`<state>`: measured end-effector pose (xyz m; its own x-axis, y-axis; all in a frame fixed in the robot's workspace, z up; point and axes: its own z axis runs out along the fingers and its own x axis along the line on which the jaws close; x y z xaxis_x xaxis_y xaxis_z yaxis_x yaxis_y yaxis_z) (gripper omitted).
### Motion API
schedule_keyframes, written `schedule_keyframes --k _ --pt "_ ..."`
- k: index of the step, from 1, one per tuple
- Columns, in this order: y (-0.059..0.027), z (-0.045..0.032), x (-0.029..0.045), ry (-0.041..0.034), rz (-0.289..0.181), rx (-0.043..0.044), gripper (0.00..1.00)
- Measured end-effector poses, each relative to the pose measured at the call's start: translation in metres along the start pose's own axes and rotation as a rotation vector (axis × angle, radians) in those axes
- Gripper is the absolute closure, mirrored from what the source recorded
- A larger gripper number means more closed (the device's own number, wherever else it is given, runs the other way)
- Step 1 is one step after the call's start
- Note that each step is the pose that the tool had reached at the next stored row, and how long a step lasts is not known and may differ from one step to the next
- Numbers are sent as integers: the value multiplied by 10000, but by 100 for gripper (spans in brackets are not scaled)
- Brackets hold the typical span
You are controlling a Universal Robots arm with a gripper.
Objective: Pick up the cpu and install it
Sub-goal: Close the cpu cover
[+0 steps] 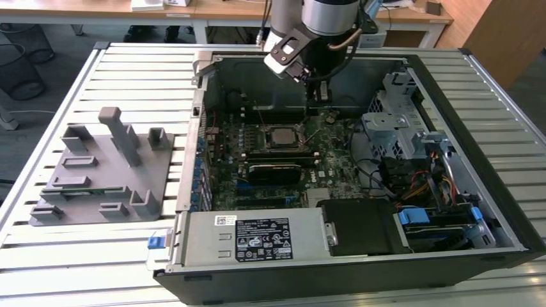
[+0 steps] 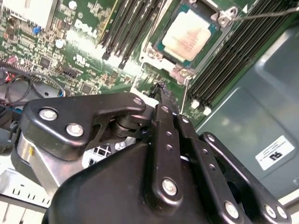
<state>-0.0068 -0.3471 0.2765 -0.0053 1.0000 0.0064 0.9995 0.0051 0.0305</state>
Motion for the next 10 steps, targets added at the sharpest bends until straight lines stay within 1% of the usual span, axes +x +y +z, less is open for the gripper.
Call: schedule_keyframes --k 10 --pt "210 17 -1 1 0 41 89"
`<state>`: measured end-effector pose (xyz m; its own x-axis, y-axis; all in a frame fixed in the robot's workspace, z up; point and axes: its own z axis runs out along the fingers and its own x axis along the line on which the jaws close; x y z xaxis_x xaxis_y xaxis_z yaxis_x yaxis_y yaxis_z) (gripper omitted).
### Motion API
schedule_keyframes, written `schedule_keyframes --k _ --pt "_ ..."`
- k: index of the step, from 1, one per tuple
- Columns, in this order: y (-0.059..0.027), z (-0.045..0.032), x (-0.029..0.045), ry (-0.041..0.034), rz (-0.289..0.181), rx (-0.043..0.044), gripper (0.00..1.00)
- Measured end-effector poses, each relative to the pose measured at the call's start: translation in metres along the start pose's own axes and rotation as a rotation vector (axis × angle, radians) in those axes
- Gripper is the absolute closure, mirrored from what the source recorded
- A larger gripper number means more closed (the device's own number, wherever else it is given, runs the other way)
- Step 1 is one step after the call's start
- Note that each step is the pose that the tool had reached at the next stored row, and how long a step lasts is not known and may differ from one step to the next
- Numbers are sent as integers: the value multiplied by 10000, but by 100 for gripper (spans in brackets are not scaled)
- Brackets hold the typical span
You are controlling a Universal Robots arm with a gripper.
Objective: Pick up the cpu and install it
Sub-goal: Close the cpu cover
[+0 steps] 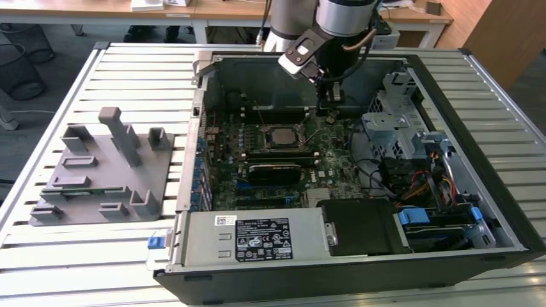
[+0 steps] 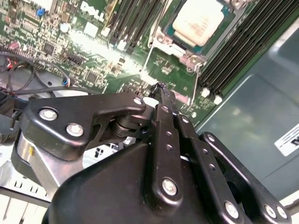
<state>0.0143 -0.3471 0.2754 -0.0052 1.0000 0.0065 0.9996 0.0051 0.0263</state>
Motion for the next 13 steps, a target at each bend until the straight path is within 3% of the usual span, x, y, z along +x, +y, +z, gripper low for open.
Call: schedule_keyframes --k 6,13 --pt "46 26 9 -4 1 7 89" --pt "87 67 74 -3 0 12 89"
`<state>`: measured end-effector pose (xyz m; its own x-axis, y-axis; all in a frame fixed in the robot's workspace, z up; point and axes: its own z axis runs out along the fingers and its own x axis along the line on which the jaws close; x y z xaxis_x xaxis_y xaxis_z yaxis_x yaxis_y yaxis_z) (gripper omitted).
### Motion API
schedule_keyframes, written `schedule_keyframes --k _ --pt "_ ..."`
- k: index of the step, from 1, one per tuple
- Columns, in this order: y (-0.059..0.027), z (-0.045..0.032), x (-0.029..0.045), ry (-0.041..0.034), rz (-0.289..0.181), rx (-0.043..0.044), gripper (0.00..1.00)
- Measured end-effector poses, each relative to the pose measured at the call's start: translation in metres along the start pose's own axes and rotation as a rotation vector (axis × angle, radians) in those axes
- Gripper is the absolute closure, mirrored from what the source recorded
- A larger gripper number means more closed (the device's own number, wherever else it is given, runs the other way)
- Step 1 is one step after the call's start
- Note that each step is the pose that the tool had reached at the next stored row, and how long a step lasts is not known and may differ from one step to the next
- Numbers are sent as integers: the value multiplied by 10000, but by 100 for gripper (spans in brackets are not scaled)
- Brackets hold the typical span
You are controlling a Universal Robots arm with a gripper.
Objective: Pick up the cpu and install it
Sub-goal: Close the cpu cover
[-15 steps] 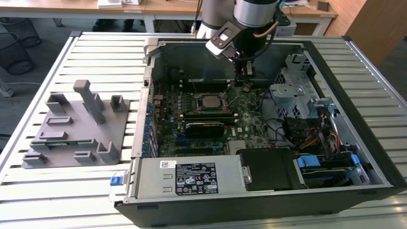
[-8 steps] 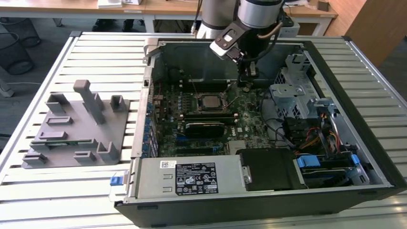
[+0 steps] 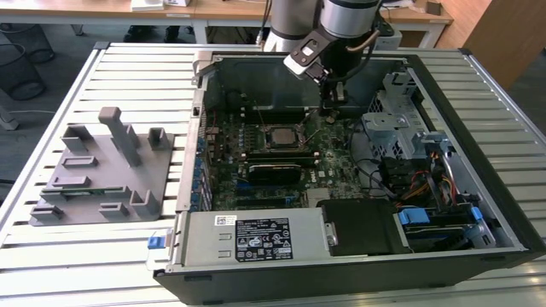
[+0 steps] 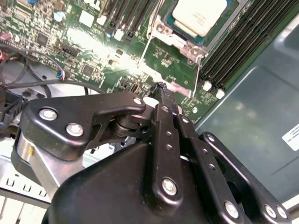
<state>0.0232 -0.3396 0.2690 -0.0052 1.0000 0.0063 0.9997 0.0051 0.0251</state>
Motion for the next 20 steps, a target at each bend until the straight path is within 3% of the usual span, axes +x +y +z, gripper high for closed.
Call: schedule_keyframes --k 20 --pt "58 91 63 -1 0 1 89"
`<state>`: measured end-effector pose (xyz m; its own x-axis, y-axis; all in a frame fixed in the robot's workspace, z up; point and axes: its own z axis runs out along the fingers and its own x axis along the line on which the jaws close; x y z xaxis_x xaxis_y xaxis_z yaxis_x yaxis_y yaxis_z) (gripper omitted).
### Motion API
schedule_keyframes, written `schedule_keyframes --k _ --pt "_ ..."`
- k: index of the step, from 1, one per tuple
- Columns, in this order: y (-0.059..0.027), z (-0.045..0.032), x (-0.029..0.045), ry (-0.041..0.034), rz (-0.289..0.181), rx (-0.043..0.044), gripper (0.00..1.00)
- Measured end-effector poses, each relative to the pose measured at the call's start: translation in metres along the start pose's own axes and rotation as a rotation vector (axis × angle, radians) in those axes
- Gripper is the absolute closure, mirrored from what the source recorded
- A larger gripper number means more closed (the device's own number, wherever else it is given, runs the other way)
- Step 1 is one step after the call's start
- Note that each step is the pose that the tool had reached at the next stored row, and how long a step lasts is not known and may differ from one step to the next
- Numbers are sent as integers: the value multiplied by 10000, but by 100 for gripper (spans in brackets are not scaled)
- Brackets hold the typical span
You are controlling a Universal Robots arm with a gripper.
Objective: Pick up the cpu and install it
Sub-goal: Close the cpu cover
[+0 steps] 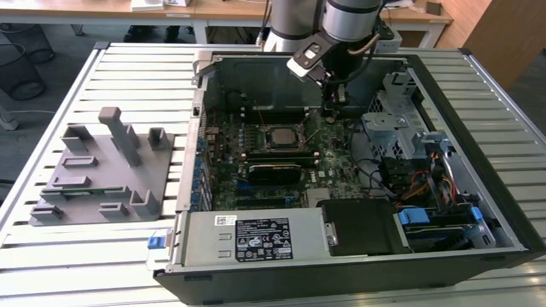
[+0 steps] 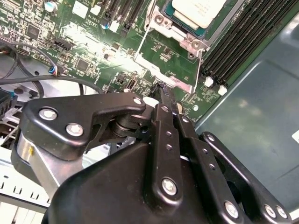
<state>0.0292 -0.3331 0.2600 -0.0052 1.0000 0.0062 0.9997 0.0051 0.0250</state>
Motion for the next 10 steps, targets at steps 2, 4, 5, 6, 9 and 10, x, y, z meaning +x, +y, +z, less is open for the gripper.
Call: schedule_keyframes --k 2,4,5,6,9,10 --pt "6 10 9 1 0 0 89" --pt "12 19 17 0 0 0 89" --pt "15 23 21 1 1 0 89" --pt "19 28 25 1 0 -1 89" --pt "36 43 32 0 0 0 89" --pt "43 49 36 0 0 0 89"
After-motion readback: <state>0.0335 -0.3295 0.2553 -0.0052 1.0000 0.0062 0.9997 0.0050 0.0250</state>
